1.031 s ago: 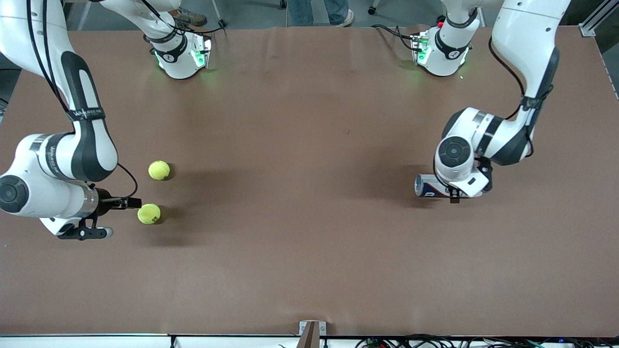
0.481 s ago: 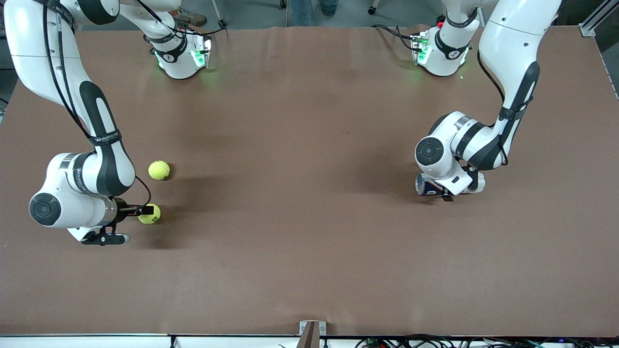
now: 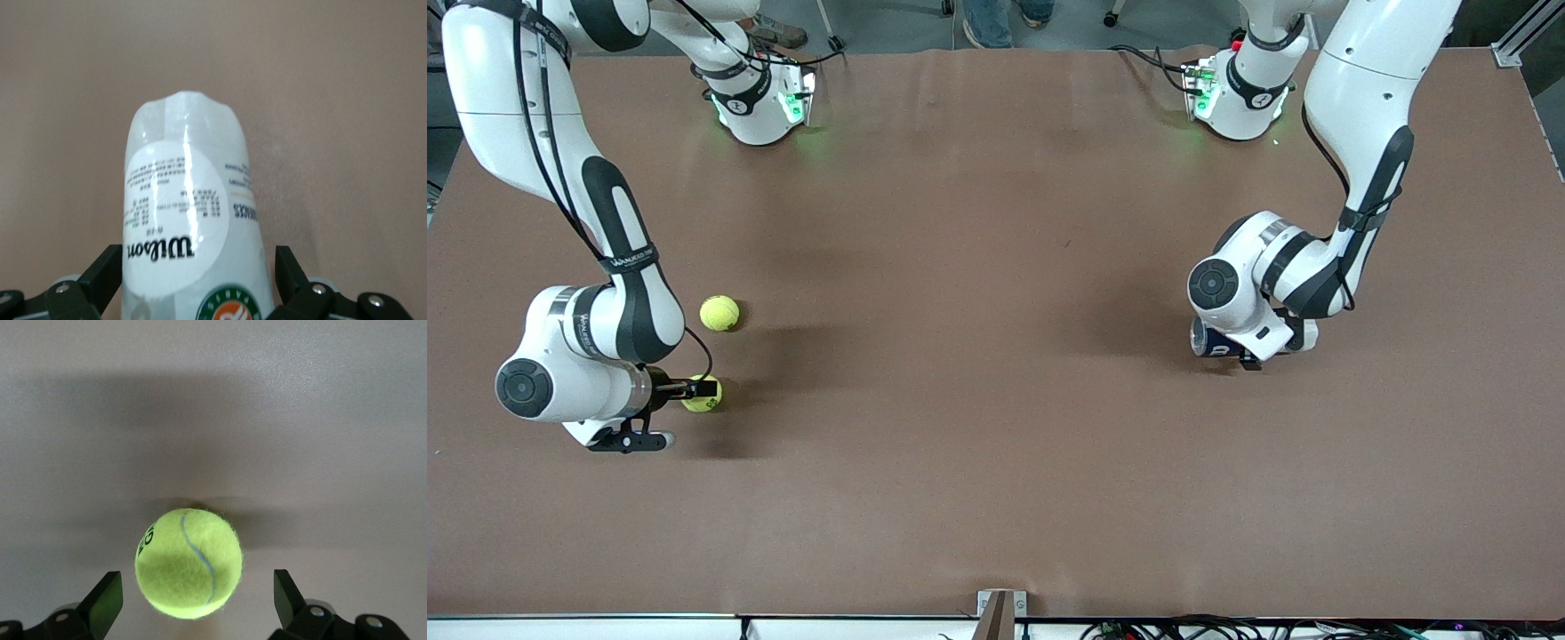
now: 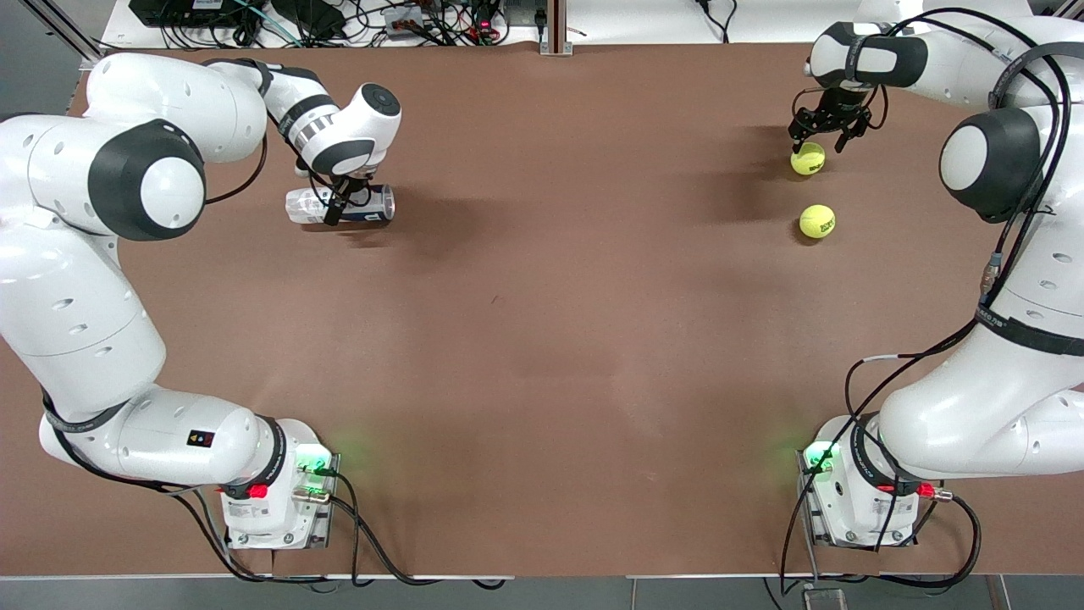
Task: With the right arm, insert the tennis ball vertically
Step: 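Lift the tennis ball with the right gripper while the left gripper lifts the can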
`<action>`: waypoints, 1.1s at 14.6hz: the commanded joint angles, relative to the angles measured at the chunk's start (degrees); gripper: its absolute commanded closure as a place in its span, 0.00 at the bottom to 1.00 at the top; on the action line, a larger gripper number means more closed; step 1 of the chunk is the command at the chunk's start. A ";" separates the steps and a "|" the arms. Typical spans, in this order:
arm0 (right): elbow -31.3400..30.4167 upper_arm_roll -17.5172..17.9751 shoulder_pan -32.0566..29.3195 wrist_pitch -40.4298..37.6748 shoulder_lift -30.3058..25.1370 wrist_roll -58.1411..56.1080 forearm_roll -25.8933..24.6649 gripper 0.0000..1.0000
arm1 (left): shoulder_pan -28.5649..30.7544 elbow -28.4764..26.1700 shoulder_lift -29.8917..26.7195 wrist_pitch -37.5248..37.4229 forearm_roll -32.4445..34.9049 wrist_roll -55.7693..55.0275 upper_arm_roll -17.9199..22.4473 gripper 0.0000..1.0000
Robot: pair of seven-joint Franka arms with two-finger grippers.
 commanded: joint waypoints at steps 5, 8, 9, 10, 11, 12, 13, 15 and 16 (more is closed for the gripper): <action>0.04 0.50 -0.21 0.73 0.97 0.40 0.24 0.00 | 0.65 -0.18 1.33 -2.70 2.62 -0.45 0.39 0.00; 0.12 0.50 -0.03 0.82 1.32 0.40 0.33 0.00 | 0.56 0.26 1.42 -3.42 2.62 -0.72 0.39 0.29; 0.30 0.59 0.05 0.91 1.67 0.40 0.33 0.00 | 0.56 0.35 1.33 -3.42 2.62 -0.54 0.30 0.29; 0.39 0.59 -0.03 1.00 1.76 0.40 0.33 0.00 | 0.56 0.44 1.24 -3.42 2.54 -0.54 0.30 0.29; 0.39 0.59 0.05 1.17 1.76 0.40 0.33 0.00 | 0.56 0.70 1.24 -3.42 2.54 -0.45 0.30 0.29; 0.39 0.59 -0.03 1.26 1.76 0.40 0.33 0.00 | 0.48 0.96 1.24 -3.42 2.45 -0.54 0.21 0.29; 0.39 0.59 -0.03 1.26 1.85 0.40 0.33 0.00 | 0.48 1.14 1.24 -3.51 2.36 -0.45 0.21 0.29; 0.39 0.59 -0.03 1.35 2.02 0.40 0.42 0.00 | 0.39 2.63 0.89 -3.51 1.84 -0.19 -0.14 0.29; 0.48 0.59 -0.03 1.35 2.20 0.40 0.42 0.00 | 0.39 3.68 0.46 -3.59 0.87 0.16 -0.49 0.29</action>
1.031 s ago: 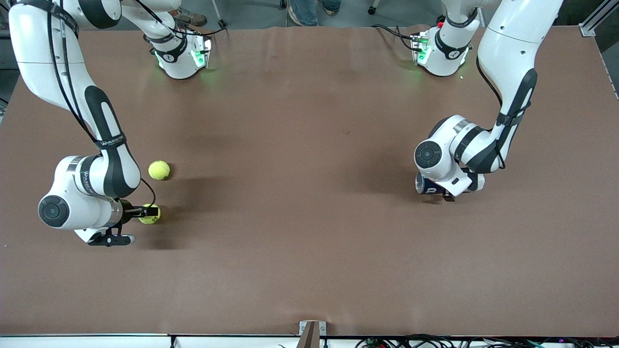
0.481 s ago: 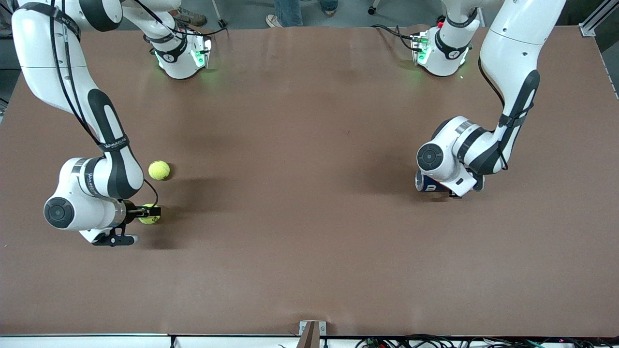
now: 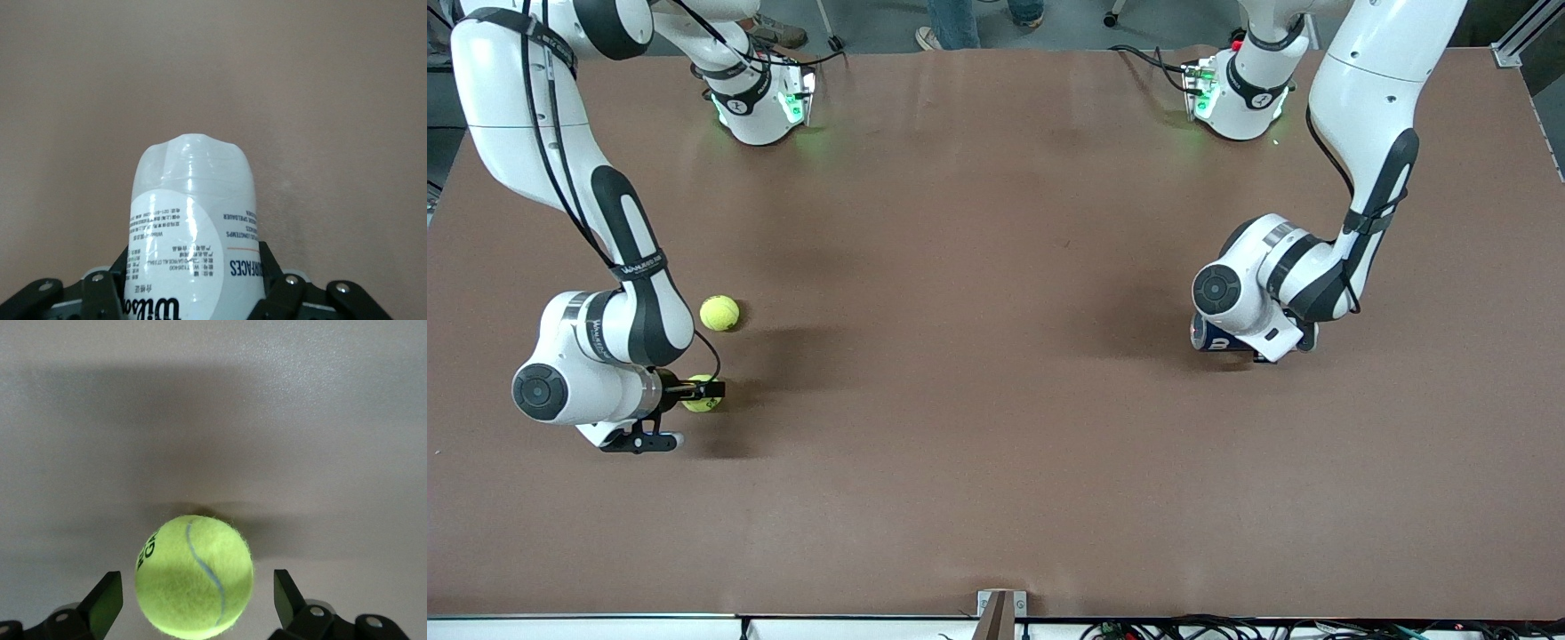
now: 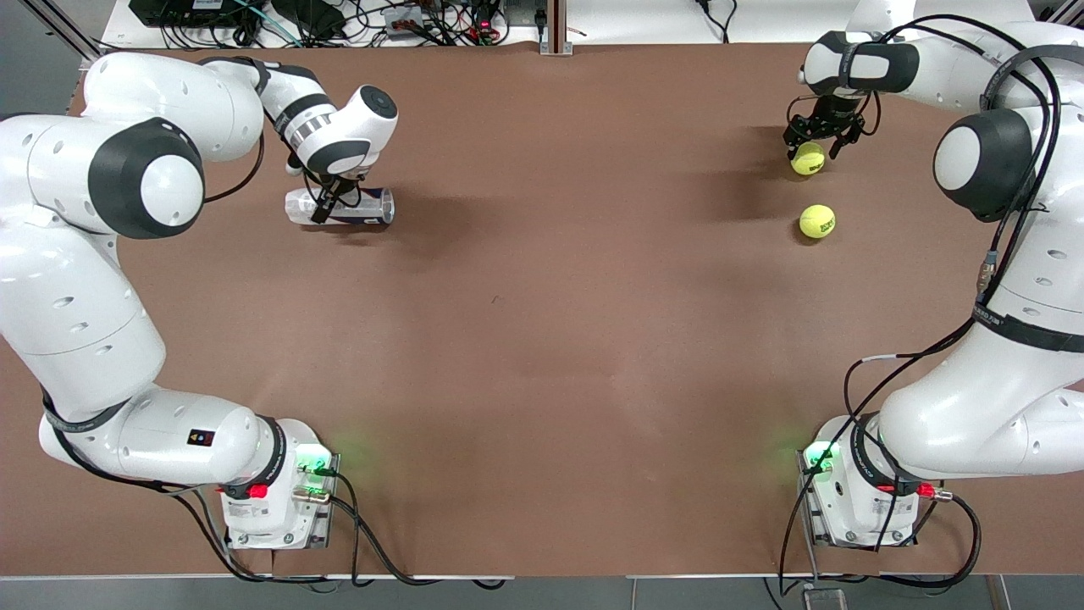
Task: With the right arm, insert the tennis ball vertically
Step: 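Lift the tennis ball with the right gripper while the left gripper lifts the can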
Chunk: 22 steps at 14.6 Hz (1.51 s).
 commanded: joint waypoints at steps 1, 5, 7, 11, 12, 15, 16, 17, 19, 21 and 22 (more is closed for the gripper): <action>0.56 0.26 -0.11 0.54 0.86 0.48 0.34 0.03 | -0.08 3.62 -0.13 -0.46 -2.33 0.60 -1.29 0.29; 0.56 0.26 -0.11 1.51 1.12 0.75 0.43 0.23 | -0.25 8.27 -0.04 -0.46 -9.27 2.01 -5.77 0.29; 0.56 0.26 -0.11 1.51 1.12 0.75 0.34 0.33 | -0.69 11.00 0.39 -0.37 -13.84 3.32 -8.06 0.29; 0.56 0.26 -0.11 1.51 1.04 0.66 0.34 0.57 | -0.95 16.53 2.76 1.73 -22.10 5.96 -12.89 0.29; 0.56 0.26 0.07 1.25 0.86 0.66 0.34 0.58 | -0.87 17.59 3.64 3.39 -23.34 5.88 -14.29 0.29; 0.65 0.43 0.68 -1.89 -1.24 0.66 0.25 0.58 | -0.96 19.53 5.22 10.07 -29.48 5.97 -18.16 0.29; 0.82 0.43 1.55 -5.48 -2.81 1.01 0.25 0.58 | -0.96 19.97 5.75 12.44 -30.81 5.88 -19.48 0.29; 1.26 0.34 2.52 -8.48 -4.92 1.10 0.25 0.58 | -1.22 20.23 6.37 14.46 -31.87 5.44 -20.62 0.29; 1.18 0.34 3.41 -13.93 -8.87 1.10 0.25 0.58 | -2.27 22.07 8.64 18.16 -36.07 5.44 -21.60 0.29; 1.18 0.34 4.72 -19.38 -13.27 1.88 0.25 0.58 | -5.51 26.37 11.63 18.44 -38.64 5.44 -21.78 0.29; 1.18 0.34 5.86 -21.76 -15.20 3.72 0.34 0.58 | -6.75 28.13 13.12 18.61 -38.82 5.61 -21.78 0.29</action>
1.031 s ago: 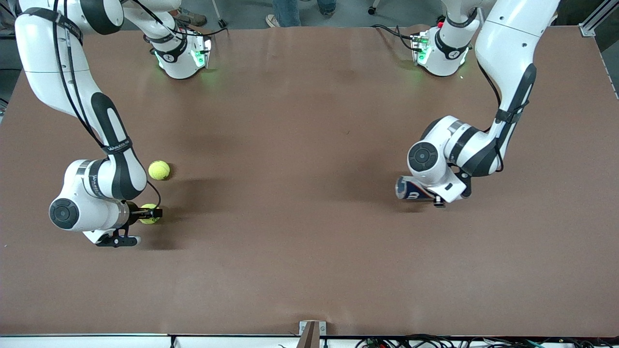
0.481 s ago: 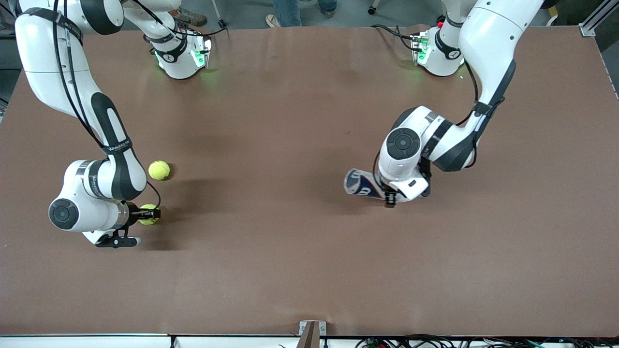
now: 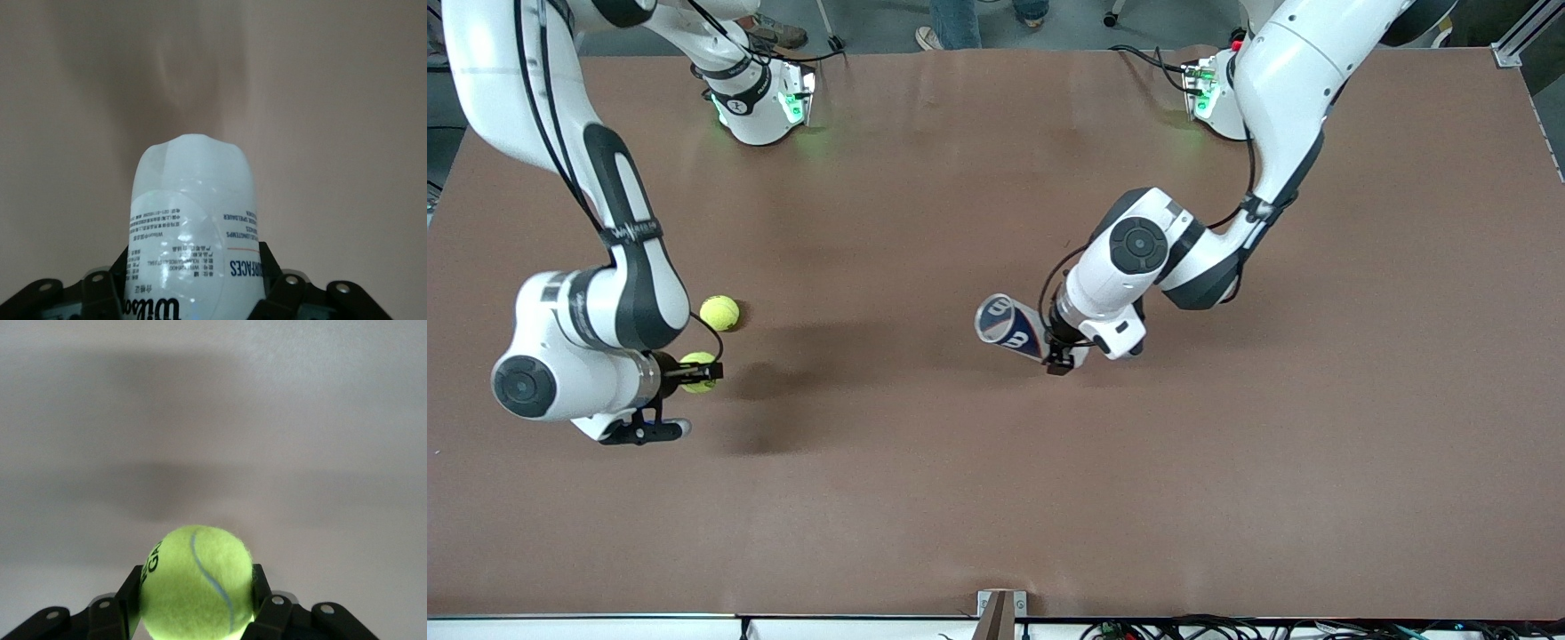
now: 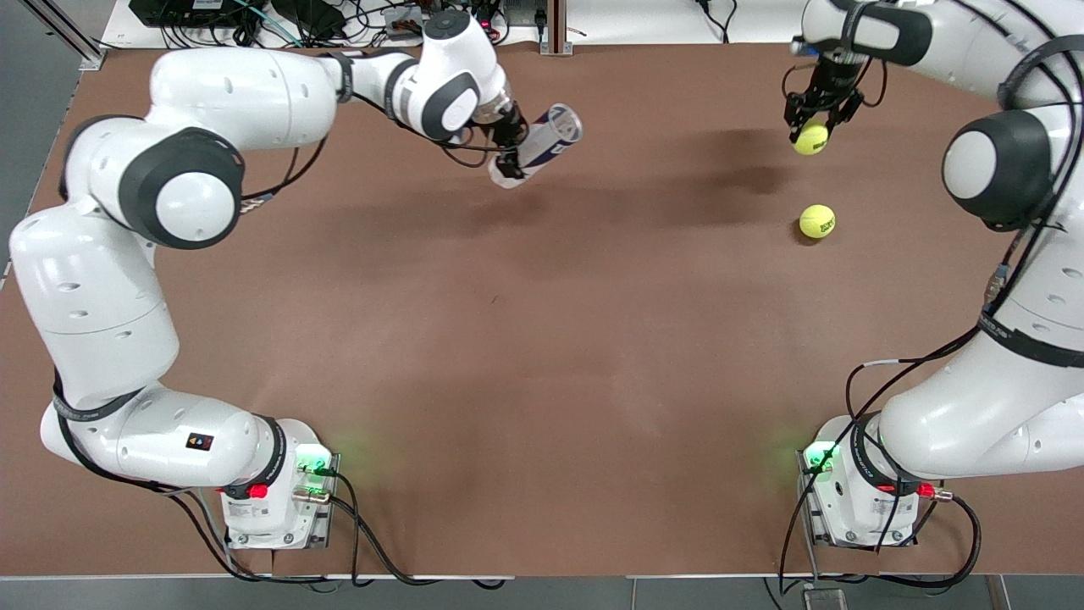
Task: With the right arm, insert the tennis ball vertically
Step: 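Tilt the can upright with the left gripper and bring the ball to its opening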
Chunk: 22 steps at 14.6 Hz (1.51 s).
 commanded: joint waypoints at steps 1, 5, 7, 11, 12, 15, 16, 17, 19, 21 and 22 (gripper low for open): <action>-2.30 0.06 2.98 -6.07 -7.40 5.16 0.22 0.58 | -3.54 7.80 5.86 1.71 -1.65 0.76 -0.30 0.29; -2.30 -0.02 11.85 -15.58 -13.73 19.30 6.52 0.57 | -6.80 11.86 12.45 13.30 -2.00 2.78 -0.83 0.29; -2.22 0.06 15.11 -15.51 -14.45 25.12 10.22 0.57 | -7.42 12.39 15.00 18.59 -3.40 2.87 -1.79 0.29; -2.22 -0.02 17.76 -12.08 -14.01 32.77 17.35 0.57 | -7.77 15.64 18.53 19.04 -8.14 2.87 -4.87 0.31; -2.22 -0.02 18.37 -11.64 -13.92 33.40 17.79 0.57 | -7.69 15.90 18.53 18.96 -10.77 2.96 -5.39 0.30; -2.13 -0.02 19.86 -9.88 -13.92 33.49 18.06 0.57 | -7.77 17.48 19.40 19.05 -13.86 2.96 -6.80 0.31; -2.13 -0.02 20.04 -9.27 -13.92 33.93 18.67 0.57 | -7.95 18.36 20.02 19.05 -14.22 2.96 -7.24 0.31; -2.04 -0.02 20.31 -8.65 -13.92 35.15 19.55 0.57 | -8.47 18.63 20.46 19.13 -14.31 2.96 -7.33 0.31; 0.93 -0.02 20.75 -8.38 -13.14 37.96 19.91 0.57 | -9.00 19.68 21.34 19.13 -16.14 2.96 -7.33 0.31; 3.05 -0.02 20.84 -8.30 -12.17 40.34 19.82 0.57 | -9.36 19.69 21.52 19.39 -16.42 2.96 -7.33 0.31; 3.58 -0.02 20.84 -8.30 -11.64 41.22 19.82 0.57 | -9.44 19.69 21.78 20.18 -16.42 2.96 -7.25 0.31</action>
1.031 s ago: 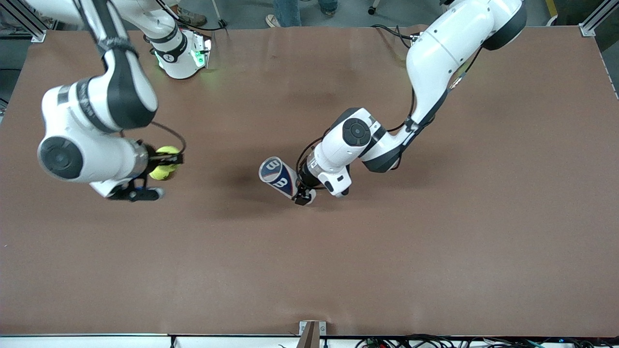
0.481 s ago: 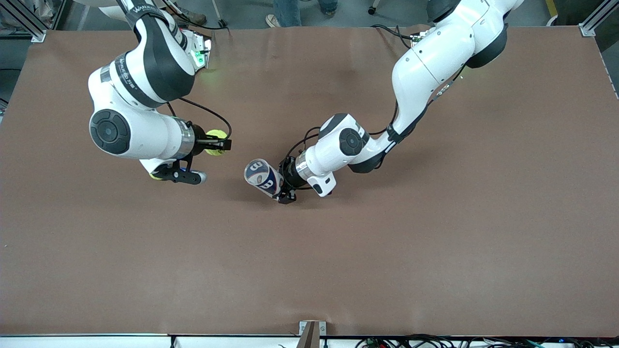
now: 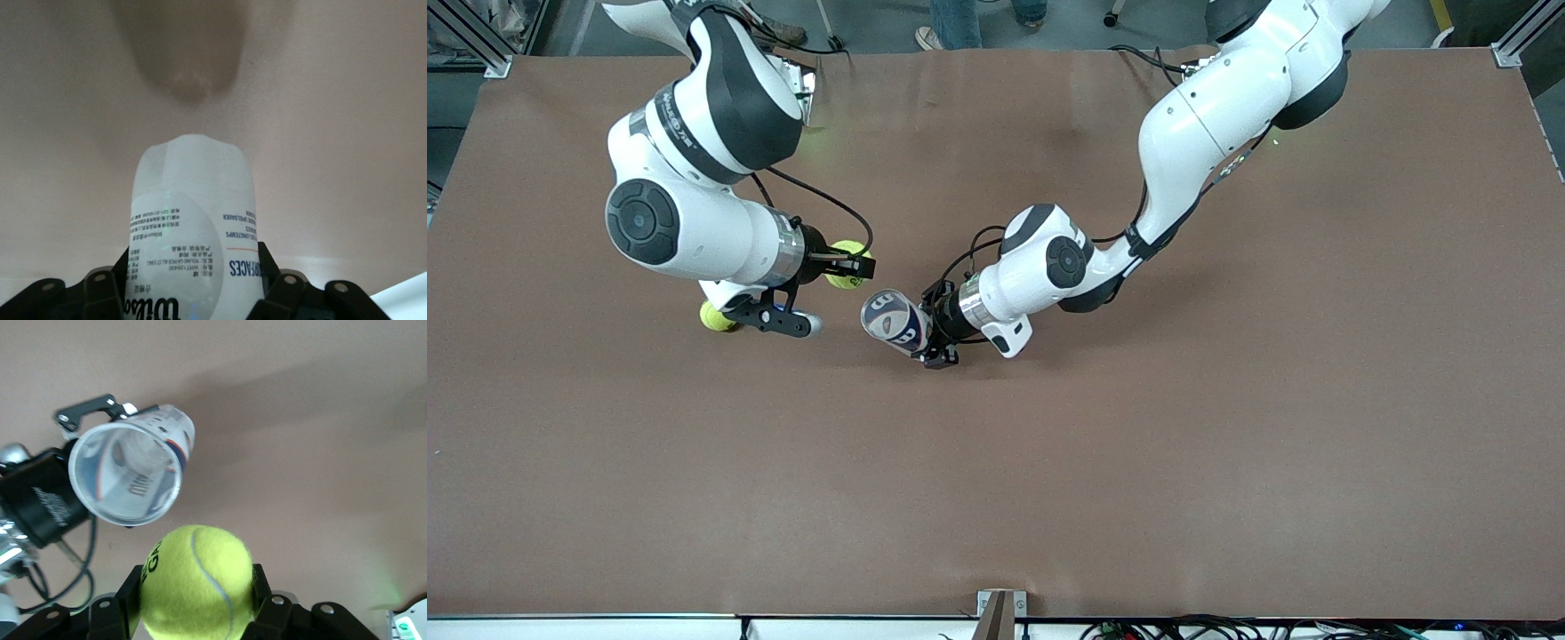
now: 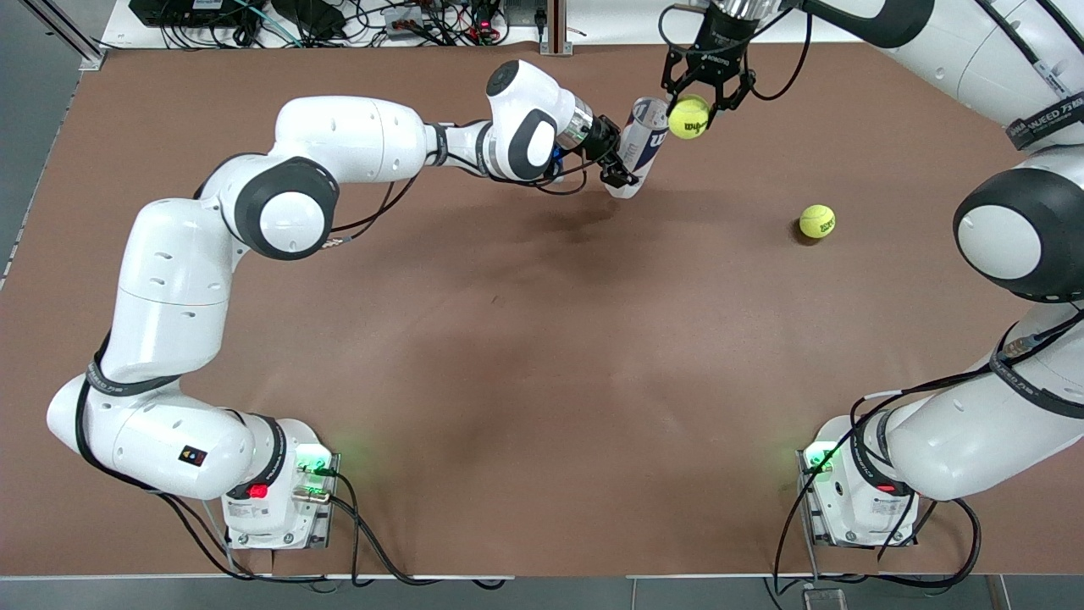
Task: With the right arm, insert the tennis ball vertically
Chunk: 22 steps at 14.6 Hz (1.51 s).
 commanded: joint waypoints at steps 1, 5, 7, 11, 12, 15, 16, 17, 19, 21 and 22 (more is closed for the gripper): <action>3.52 -0.63 0.51 0.18 2.02 3.55 1.27 0.57 | -1.17 2.29 1.78 1.91 -1.21 0.93 -0.55 0.31; 3.71 -0.63 1.56 5.71 3.43 7.85 1.10 0.57 | -2.14 2.11 2.40 3.68 -1.30 0.76 -0.46 0.31; 4.06 -0.72 1.74 7.21 3.87 8.57 0.75 0.57 | -2.23 2.02 2.40 5.17 -1.30 0.58 -0.37 0.31; 4.06 -0.98 1.74 7.74 4.40 8.65 0.48 0.57 | -2.49 1.58 2.66 6.67 -1.21 0.84 -0.11 0.31; 4.06 -0.98 1.74 8.27 4.49 8.66 0.48 0.57 | -2.49 1.58 2.75 6.76 -1.13 0.93 -0.11 0.31; 4.06 -1.07 1.48 9.50 4.75 8.66 0.48 0.57 | -2.75 1.58 2.75 6.85 -1.13 1.02 -0.11 0.31; 4.06 -1.07 1.30 9.50 4.84 8.66 0.48 0.57 | -2.84 1.58 2.75 6.85 -1.13 1.02 -0.02 0.31; 4.06 -1.16 1.13 9.59 4.84 8.66 0.39 0.57 | -2.84 1.58 2.75 6.85 -1.13 1.02 0.07 0.31; 3.97 -1.24 0.95 9.59 4.93 8.66 -0.39 0.57 | -2.84 1.58 2.75 6.85 -1.13 1.11 0.07 0.31; 3.97 -1.24 1.12 9.68 5.28 8.74 -1.28 0.57 | -2.75 1.58 2.75 6.93 -1.04 1.11 0.07 0.31; 3.97 -1.24 1.12 9.68 5.37 8.83 -1.28 0.57 | -2.75 1.58 2.75 6.93 -1.04 1.11 0.07 0.31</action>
